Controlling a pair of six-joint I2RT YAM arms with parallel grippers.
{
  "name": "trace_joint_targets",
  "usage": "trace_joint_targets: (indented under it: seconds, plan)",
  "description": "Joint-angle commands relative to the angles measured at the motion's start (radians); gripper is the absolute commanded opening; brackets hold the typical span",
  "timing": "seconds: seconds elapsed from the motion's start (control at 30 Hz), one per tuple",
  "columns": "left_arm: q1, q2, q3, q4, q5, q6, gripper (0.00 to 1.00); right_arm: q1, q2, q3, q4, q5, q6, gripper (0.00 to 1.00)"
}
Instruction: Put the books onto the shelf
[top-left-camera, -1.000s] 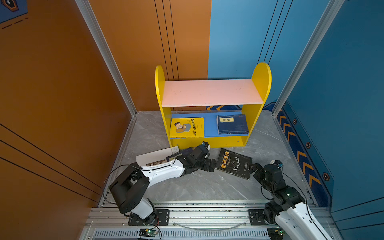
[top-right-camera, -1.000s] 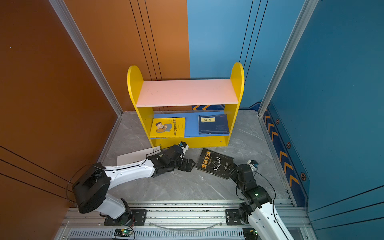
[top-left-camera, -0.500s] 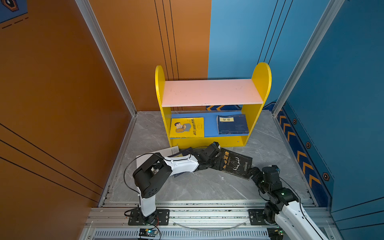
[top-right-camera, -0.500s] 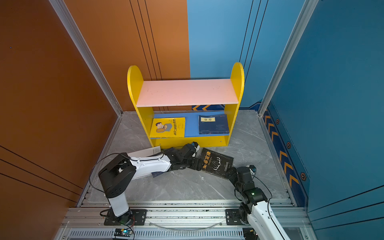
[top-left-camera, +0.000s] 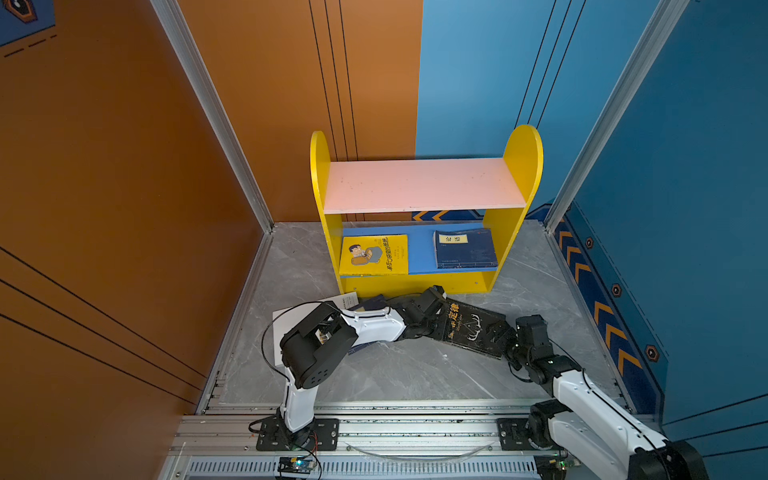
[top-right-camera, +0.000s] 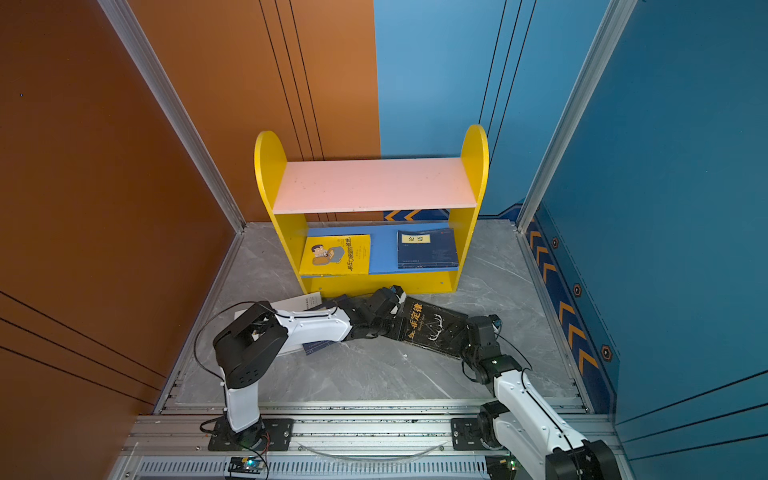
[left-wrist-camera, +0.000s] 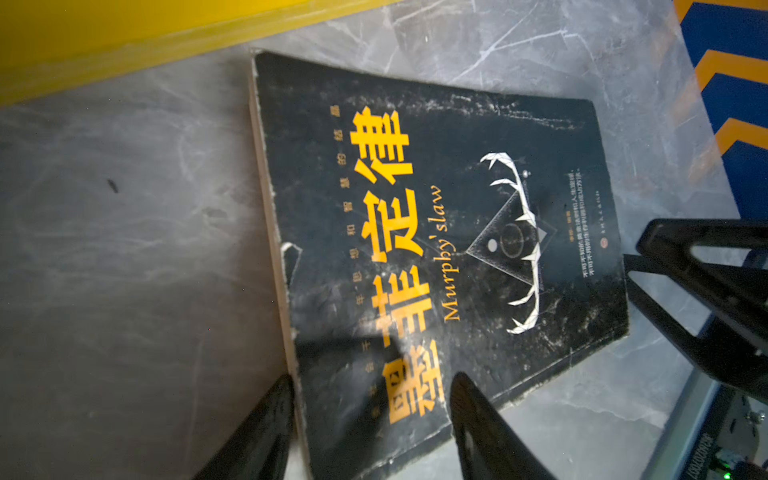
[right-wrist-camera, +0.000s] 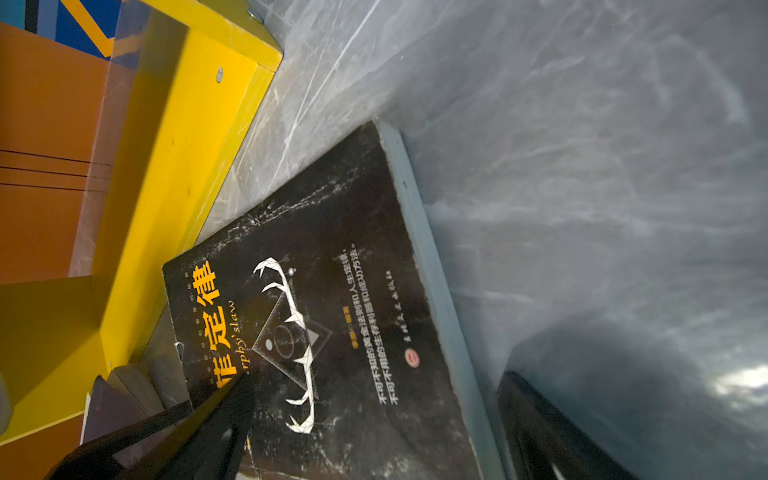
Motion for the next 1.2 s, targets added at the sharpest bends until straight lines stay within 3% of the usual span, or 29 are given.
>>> trace_joint_targets:
  seconds: [0.0, 0.3, 0.67, 0.83, 0.97, 1.17]
  plan:
    - [-0.01, -0.01, 0.019, 0.012, 0.014, 0.0, 0.58, -0.005, 0.044, 0.017, -0.043, -0.021, -0.025, 0.93]
    - [-0.017, -0.05, -0.027, -0.01, 0.014, 0.016, 0.58, 0.015, 0.151, 0.136, -0.003, -0.107, -0.084, 0.92]
    - [-0.07, -0.104, -0.054, -0.101, 0.13, 0.124, 0.62, 0.049, 0.341, 0.301, 0.004, -0.108, -0.144, 0.9]
    - [-0.099, -0.124, -0.059, -0.168, 0.12, 0.151, 0.63, 0.048, 0.397, 0.39, -0.06, -0.074, -0.182, 0.89]
    - [-0.111, -0.145, -0.076, -0.214, 0.069, 0.138, 0.65, 0.021, 0.384, 0.419, -0.172, -0.04, -0.169, 0.9]
    - [-0.084, -0.218, -0.11, -0.229, -0.031, 0.089, 0.77, -0.052, 0.213, 0.344, -0.311, 0.003, -0.118, 0.92]
